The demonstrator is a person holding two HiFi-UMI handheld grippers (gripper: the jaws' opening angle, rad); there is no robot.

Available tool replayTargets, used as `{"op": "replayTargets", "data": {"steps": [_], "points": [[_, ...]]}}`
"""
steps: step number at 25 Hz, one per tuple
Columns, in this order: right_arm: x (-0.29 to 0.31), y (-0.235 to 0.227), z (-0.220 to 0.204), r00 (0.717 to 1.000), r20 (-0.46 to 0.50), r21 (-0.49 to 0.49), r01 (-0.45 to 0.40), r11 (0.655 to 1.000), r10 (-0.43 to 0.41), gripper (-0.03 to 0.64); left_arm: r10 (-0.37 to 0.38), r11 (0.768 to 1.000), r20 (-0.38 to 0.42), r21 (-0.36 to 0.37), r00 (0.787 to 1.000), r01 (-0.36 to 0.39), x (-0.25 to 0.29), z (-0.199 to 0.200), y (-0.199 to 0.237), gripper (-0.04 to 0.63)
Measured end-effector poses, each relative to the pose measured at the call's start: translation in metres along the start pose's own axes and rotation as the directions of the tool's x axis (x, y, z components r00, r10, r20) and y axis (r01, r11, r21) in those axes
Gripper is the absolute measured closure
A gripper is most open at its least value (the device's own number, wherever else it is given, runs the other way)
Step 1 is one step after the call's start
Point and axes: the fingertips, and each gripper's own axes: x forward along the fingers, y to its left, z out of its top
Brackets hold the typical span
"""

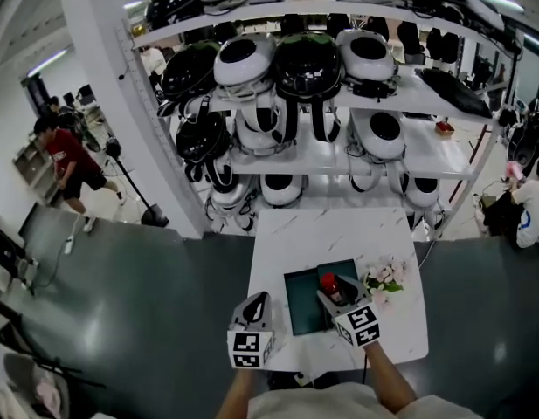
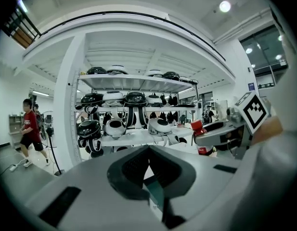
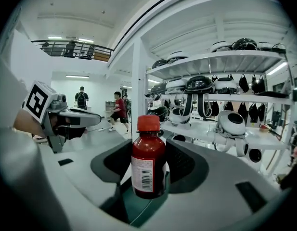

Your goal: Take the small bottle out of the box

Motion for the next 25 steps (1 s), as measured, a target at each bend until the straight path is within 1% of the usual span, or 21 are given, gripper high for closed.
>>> {"op": "replayTargets", "data": {"steps": [4,9,14,19,25], "points": [[-0.016,-0.002,0.009,0.999,0.027,-0.003,0.022,1.000,-0.022,0.382,0.002,1.000,0.028,0.007,1.000,-0.002,-0.004,0.016,-0.004,0.577],[-0.028,-0.009,0.022,0.997,0.054,-0.003,0.051,0.999,-0.051,0.382,-0.017,1.000,0.052,0.023,0.999,0.016,-0.003,0.035,-0.011,0.577],[-0.035,-0.011,0.031,0.994,0.078,-0.040,0.078,0.996,-0.075,0.382,-0.025,0.999,0.069,0.037,0.997,0.022,-0.004,0.038,-0.014,0.577],[-0.039,-0.009,0.037,0.994,0.080,-0.022,0.078,0.997,-0.076,0.382,-0.022,0.999,0.074,0.037,0.997,0.019,-0.006,0.042,-0.012,0.577],[-0.042,-0.007,0.033,0.994,0.077,-0.020,0.076,0.997,-0.074,0.382,-0.017,0.999,0.067,0.040,0.998,0.014,-0.010,0.040,-0.016,0.577]]}}
